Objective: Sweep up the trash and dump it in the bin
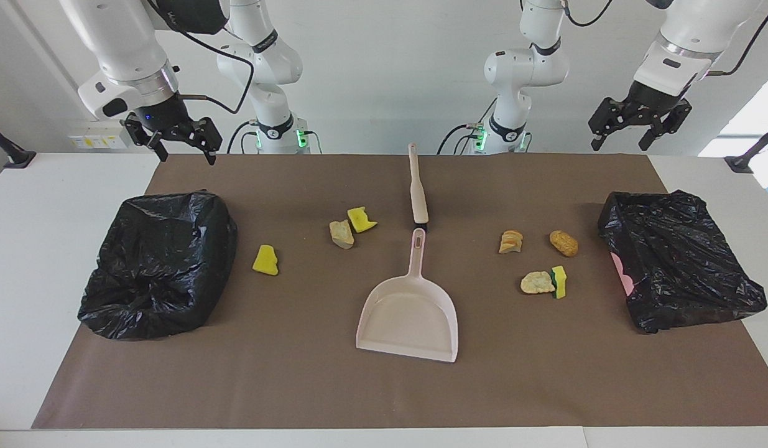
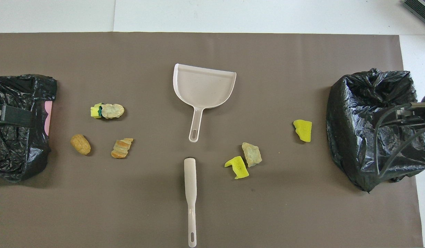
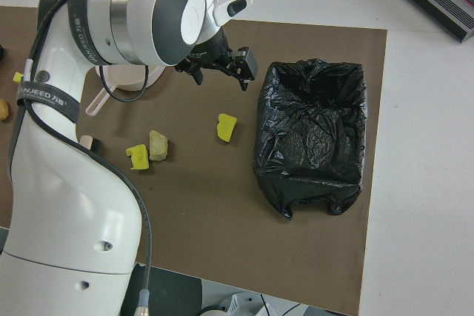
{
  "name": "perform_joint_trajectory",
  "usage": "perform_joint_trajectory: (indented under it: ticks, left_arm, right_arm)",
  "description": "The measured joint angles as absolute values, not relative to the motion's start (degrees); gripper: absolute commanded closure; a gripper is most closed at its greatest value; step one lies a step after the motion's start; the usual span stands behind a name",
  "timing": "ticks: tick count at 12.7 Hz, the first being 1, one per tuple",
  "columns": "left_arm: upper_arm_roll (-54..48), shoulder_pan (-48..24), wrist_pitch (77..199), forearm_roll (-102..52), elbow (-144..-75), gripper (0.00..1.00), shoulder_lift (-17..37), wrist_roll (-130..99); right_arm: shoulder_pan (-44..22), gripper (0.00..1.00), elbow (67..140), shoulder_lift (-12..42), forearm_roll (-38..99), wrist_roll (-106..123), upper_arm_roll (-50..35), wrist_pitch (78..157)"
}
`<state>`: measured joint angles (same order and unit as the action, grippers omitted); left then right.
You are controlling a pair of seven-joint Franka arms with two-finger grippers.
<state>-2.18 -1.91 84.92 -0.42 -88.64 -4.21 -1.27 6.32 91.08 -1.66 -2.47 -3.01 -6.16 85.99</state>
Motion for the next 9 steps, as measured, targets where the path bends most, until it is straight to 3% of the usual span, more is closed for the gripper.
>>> perform_joint_trajectory:
  ticks: [9]
  left_arm:
    - [-2.5,-2.0,85.0,-1.8,-91.1,0.00,-6.1,-1.3]
  right_arm:
    - [4.4,0.00,93.1,-1.5,-0.3,-3.7,-6.9,89.7]
